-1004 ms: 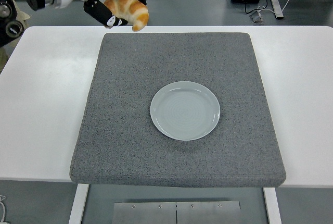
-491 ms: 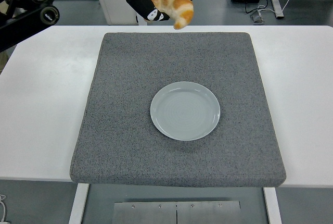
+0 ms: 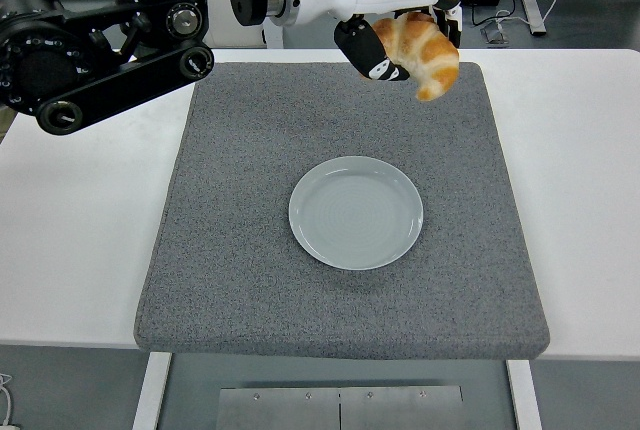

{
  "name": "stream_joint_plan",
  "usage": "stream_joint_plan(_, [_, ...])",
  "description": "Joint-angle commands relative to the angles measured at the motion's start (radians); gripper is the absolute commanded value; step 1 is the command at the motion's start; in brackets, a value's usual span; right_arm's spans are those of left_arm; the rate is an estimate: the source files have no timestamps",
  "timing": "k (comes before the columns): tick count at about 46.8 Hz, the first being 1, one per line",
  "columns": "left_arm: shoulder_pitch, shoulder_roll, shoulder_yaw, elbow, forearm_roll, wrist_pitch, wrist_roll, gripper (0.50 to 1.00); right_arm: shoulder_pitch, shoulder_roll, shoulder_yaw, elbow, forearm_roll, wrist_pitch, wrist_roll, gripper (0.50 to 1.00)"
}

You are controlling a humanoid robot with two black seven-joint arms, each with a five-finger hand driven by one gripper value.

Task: Place the bread on the plate

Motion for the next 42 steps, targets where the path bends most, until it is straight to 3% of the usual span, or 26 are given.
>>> stream_joint_plan(1, [0.02, -0.022, 0.001, 0.003, 0.0, 0.012, -0.002, 0.5, 0.0, 0.0, 0.0, 0.0, 0.0, 0.0, 0.0, 1.0])
stream_joint_plan(26, [0.197, -0.052, 0.054, 0.025, 0.118, 0.019, -0.017, 0.5, 0.0, 0.0, 0.0, 0.0, 0.0, 0.0, 0.0, 1.0])
stream_joint_plan(42, [0.316, -0.138, 0.056, 0.114, 0.193, 0.024, -0.018, 0.5, 0.0, 0.0, 0.0, 0.0, 0.0, 0.0, 0.0, 1.0])
